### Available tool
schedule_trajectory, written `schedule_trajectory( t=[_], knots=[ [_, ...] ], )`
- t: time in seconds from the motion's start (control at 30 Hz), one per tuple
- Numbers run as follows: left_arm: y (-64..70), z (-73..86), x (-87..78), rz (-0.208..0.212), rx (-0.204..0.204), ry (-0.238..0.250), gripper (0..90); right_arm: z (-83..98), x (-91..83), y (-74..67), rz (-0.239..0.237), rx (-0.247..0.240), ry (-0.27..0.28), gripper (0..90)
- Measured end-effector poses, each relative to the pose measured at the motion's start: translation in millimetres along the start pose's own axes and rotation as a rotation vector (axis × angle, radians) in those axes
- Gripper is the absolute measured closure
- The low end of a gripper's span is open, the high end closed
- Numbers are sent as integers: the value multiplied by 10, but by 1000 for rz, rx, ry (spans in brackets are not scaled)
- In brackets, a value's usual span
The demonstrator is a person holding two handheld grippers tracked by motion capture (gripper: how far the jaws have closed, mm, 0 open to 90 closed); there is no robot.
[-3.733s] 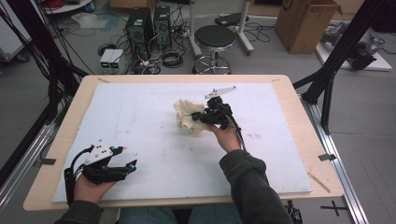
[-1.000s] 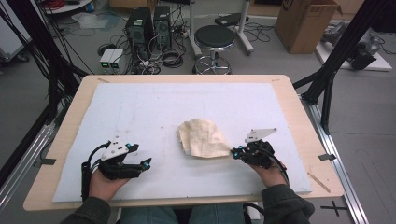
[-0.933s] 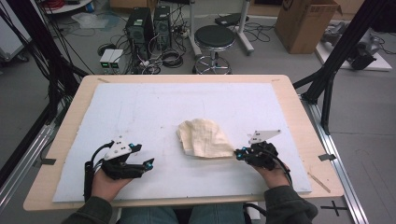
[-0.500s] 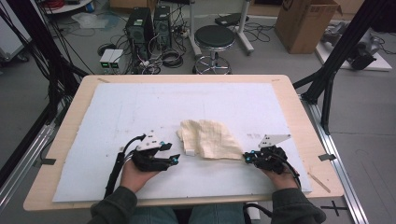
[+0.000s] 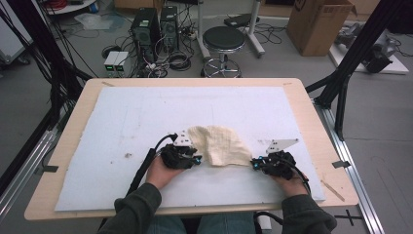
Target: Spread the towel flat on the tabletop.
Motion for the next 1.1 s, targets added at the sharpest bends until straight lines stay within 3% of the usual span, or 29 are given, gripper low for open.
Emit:
schedule_trajectory(
  t=[0.2, 0.37, 0.6, 0.9, 1.1],
  knots=[
    [-11, -19, -52, -2, 14, 4, 832, -26, 37, -2, -13, -4, 2, 856],
    [-16, -12, -194, 0, 24, 18, 846, -79, 49, -49, -20, -20, 13, 856],
    [24, 53, -537, -3, 50, 51, 848, -167, 42, -150, -37, -42, 37, 856],
    [210, 285, -991, -24, 95, 70, 849, -292, -26, -458, -98, -97, 71, 856],
    [350, 504, -1185, -31, 103, 80, 848, -321, -87, -709, -150, -137, 82, 856]
  ],
)
Point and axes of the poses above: each handheld gripper's, and its own axes: x roughly forward along the jaws, z roughly out of its underside, y roughly to its right, the point moved 4 cm from there along x, roughly forward along the jaws, and after that the axes turned 12 degrees about z, right-handed, at the moved point
